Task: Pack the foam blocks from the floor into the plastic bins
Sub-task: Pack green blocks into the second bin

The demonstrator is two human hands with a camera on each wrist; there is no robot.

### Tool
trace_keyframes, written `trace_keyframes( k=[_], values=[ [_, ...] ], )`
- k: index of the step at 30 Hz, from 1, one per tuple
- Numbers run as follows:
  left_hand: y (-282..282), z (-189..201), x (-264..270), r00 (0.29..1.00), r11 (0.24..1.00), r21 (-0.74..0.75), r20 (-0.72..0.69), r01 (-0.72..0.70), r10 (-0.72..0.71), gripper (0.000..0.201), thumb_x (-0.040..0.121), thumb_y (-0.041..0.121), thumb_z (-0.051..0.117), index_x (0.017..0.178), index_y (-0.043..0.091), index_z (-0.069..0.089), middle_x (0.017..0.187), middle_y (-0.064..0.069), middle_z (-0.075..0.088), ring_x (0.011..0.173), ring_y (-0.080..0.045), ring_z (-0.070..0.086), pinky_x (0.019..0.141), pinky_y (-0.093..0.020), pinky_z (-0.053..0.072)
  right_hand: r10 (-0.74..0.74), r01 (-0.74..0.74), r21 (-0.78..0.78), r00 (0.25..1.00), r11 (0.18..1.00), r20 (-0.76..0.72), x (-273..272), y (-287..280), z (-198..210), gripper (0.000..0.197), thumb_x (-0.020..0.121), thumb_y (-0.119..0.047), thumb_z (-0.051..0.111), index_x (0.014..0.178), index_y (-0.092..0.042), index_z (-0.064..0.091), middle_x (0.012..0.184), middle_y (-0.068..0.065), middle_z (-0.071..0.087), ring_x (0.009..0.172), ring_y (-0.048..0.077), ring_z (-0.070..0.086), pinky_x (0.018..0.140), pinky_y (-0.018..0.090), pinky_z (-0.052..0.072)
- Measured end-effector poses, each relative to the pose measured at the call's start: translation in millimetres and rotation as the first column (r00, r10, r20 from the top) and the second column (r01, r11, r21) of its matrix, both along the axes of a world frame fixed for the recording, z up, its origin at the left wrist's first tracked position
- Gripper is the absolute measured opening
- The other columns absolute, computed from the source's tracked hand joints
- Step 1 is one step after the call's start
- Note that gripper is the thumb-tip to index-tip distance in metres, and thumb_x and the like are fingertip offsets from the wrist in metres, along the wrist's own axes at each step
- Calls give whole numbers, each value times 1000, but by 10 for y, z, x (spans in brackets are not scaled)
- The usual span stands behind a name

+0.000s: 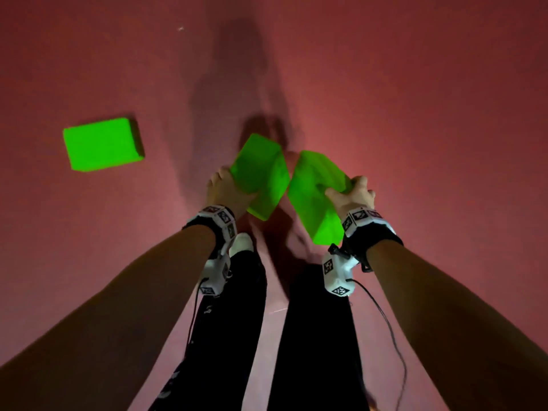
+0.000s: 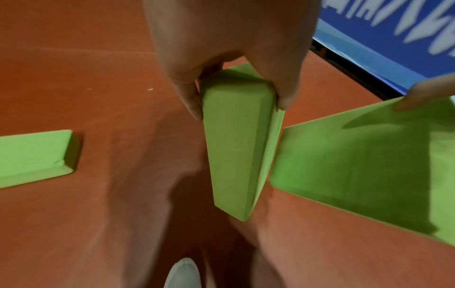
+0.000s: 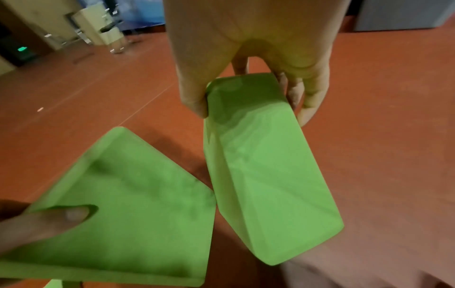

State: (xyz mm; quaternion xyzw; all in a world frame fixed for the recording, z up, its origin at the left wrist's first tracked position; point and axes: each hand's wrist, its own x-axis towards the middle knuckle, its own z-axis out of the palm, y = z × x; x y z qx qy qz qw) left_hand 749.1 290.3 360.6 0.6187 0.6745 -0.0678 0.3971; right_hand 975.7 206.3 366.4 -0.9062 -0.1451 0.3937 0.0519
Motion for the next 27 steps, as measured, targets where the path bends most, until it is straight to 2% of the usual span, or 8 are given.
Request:
trace_keyframes(
  k=[3, 6, 11, 15, 18, 20, 24, 27],
  values=[
    [-384, 18, 560, 987, 987, 12, -15, 158, -158, 81, 71, 37, 79, 130, 0, 37, 128, -20, 48, 120, -38, 45, 99, -41, 34, -172, 172, -3, 985, 985, -33, 412, -672, 22, 73, 69, -60, 69, 127, -23, 43, 128, 17, 41, 118, 41, 48, 101, 46, 42],
    [-779, -5, 1073, 948, 950, 18, -71, 311, -309, 84, 67, 41, 81, 127, 1, 39, 126, -21, 49, 118, -40, 45, 96, -43, 35, -285, 285, -12, 957, 958, -57, 751, -1372, -71, 76, 67, -65, 68, 128, -26, 47, 128, 15, 40, 118, 41, 48, 102, 46, 42],
    [-1494, -39, 1838, 856, 840, 170, -150, 515, -494, 78, 64, 42, 82, 116, -4, 48, 118, -24, 52, 112, -39, 48, 96, -44, 31, -372, 372, -25, 926, 928, -68, 1257, -2500, -217, 68, 72, -58, 65, 130, -29, 47, 123, 13, 41, 117, 39, 48, 100, 44, 44],
    [-2379, -6, 2393, 812, 776, 237, -161, 584, -562, 74, 61, 39, 85, 108, -7, 52, 108, -26, 54, 104, -42, 51, 92, -46, 37, -489, 490, -18, 866, 872, -100, 1722, -3578, -231, 68, 71, -58, 67, 129, -28, 48, 124, 13, 42, 116, 38, 50, 100, 43, 44],
    [-3048, 40, 2846, 795, 777, 167, -136, 607, -591, 72, 60, 41, 85, 104, -6, 52, 104, -26, 55, 100, -42, 55, 87, -46, 45, -551, 553, -13, 827, 833, -113, 2121, -4346, -144, 67, 74, -56, 67, 129, -23, 48, 125, 14, 42, 107, 36, 56, 95, 34, 47],
    [-3434, 53, 3217, 793, 782, 133, -110, 609, -599, 73, 57, 44, 85, 103, -3, 53, 102, -23, 56, 97, -41, 57, 84, -47, 48, -580, 583, -13, 805, 812, -126, 2381, -4783, -109, 66, 75, -54, 67, 130, -22, 47, 125, 14, 42, 105, 36, 58, 94, 33, 46],
    [-4142, 73, 4240, 715, 706, 115, -107, 699, -690, 82, 60, 49, 82, 116, -1, 48, 115, -22, 52, 110, -39, 51, 91, -43, 41, -645, 648, -19, 754, 761, -128, 2976, -5606, -32, 70, 76, -54, 68, 133, -21, 45, 130, 15, 41, 109, 37, 56, 94, 35, 45],
    [-4552, 120, 5064, 653, 638, 180, -32, 749, -757, 81, 64, 45, 81, 120, 0, 45, 123, -21, 51, 117, -38, 48, 94, -41, 37, -699, 701, -9, 710, 713, -83, 3513, -6097, 38, 71, 78, -49, 68, 134, -15, 42, 132, 17, 41, 113, 37, 53, 93, 36, 44]
  ],
)
